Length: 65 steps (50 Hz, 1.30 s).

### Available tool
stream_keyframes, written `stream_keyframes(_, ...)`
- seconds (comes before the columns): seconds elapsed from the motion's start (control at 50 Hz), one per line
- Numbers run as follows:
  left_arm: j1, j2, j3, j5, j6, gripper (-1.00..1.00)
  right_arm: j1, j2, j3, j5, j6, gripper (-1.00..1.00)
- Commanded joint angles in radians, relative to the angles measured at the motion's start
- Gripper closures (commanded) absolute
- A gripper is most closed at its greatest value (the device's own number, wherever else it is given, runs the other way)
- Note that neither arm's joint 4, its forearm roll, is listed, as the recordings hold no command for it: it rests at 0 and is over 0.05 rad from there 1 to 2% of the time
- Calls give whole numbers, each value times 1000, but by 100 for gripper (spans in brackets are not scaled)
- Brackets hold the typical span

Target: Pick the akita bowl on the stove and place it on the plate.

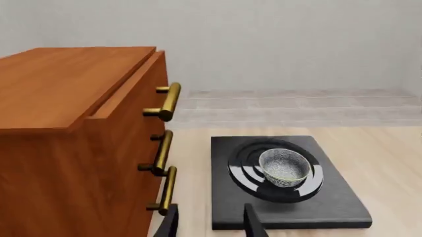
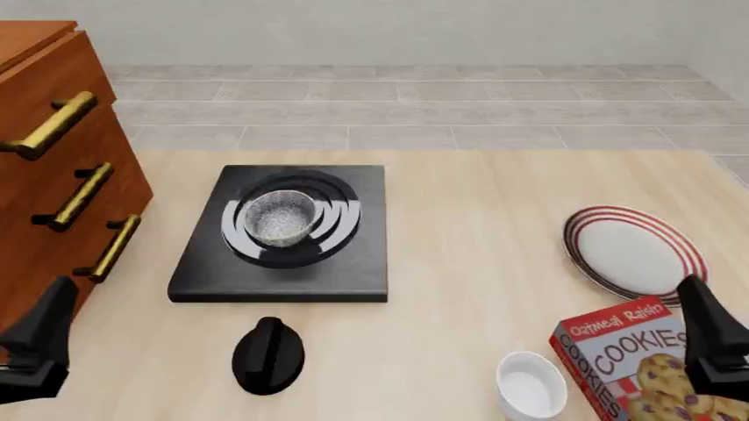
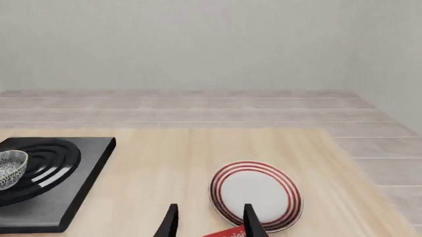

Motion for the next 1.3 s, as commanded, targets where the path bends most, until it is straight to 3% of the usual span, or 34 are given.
stream_keyframes(0.02, 2, -51, 51, -53, -10, -100, 36, -53, 41, -41, 38, -100)
stream_keyframes(0.14, -5, -49, 52, -46, -36, -100, 37, -52, 14, -15, 53, -100)
stream_keyframes(0.2, -3, -47, 51, -42, -41, -100, 41, -48, -22, 8, 21, -100)
stream_keyframes(0.42, -13, -46, 53, -44, -38, -100, 55, -18, -152, 92, 1, -100)
stream_keyframes(0.5, -18, -44, 52, -42, -36, -100, 86, 54, -188, 76, -60, -100)
stream_keyframes(0.68, -26, -43, 52, -43, -33, -100, 147, 231, -269, 20, -4, -100)
stream_keyframes(0.74, -21, -33, 53, -54, -35, -100, 157, 350, -293, -13, 10, -100)
stream_keyframes(0.84, -24, -36, 53, -50, -36, -100, 192, 404, -335, -25, 48, -100)
stream_keyframes(0.9, -26, -34, 54, -52, -37, -100, 226, 546, -358, -71, 87, -100)
stream_keyframes(0.96, -28, -35, 54, -52, -39, -100, 241, 573, -373, -79, 63, -100)
stream_keyframes(1.0, -29, -37, 54, -48, -40, -100, 266, 582, -385, -94, 91, -100)
stream_keyframes(1.3, -38, -38, 54, -48, -39, -100, 407, 887, -495, -235, 158, -100)
